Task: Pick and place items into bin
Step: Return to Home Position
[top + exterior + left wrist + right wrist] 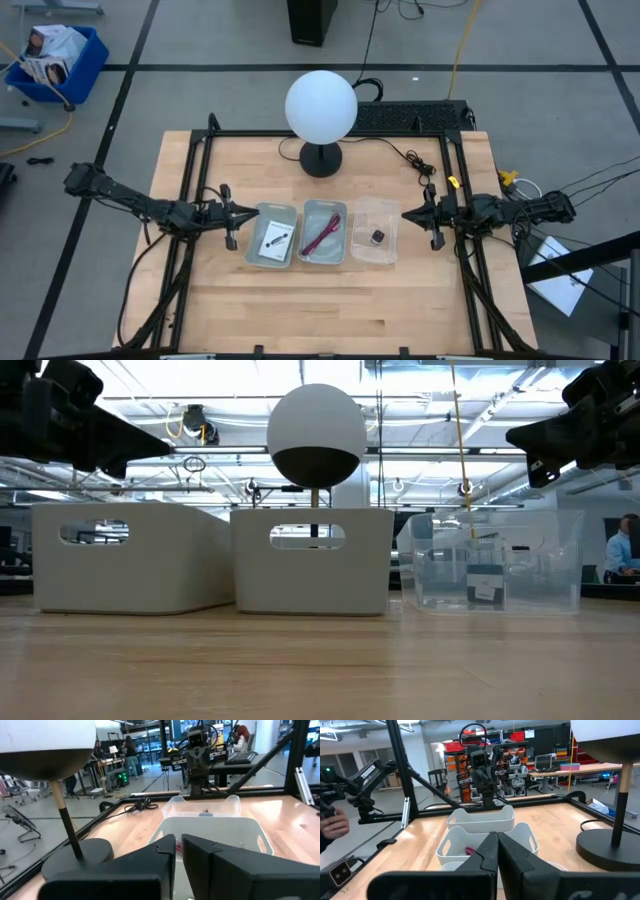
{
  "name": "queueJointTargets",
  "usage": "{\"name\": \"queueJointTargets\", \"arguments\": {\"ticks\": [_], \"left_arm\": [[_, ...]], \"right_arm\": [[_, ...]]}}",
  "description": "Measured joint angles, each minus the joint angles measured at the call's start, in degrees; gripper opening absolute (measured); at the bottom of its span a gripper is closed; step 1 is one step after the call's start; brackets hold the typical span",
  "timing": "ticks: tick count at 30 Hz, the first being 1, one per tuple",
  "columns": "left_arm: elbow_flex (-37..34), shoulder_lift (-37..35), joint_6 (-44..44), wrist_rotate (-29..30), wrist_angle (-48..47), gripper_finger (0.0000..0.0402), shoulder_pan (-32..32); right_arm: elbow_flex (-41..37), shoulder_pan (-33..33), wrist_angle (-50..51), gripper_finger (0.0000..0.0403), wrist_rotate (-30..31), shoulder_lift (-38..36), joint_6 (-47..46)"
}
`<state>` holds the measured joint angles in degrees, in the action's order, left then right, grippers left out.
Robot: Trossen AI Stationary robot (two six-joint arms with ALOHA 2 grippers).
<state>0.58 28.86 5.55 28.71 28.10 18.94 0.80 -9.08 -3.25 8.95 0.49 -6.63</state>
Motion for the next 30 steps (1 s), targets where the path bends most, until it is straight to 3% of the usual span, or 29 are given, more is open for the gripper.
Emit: {"name": "queueJointTargets", "arguments": {"ticks": [30], "left_arm": [[0.0, 0.0, -1.4, -0.1, 0.0, 0.0051, 0.0]], "right_arm": [[0.0, 0.0, -0.1, 0.0000, 0.0, 0.0, 0.0]]}}
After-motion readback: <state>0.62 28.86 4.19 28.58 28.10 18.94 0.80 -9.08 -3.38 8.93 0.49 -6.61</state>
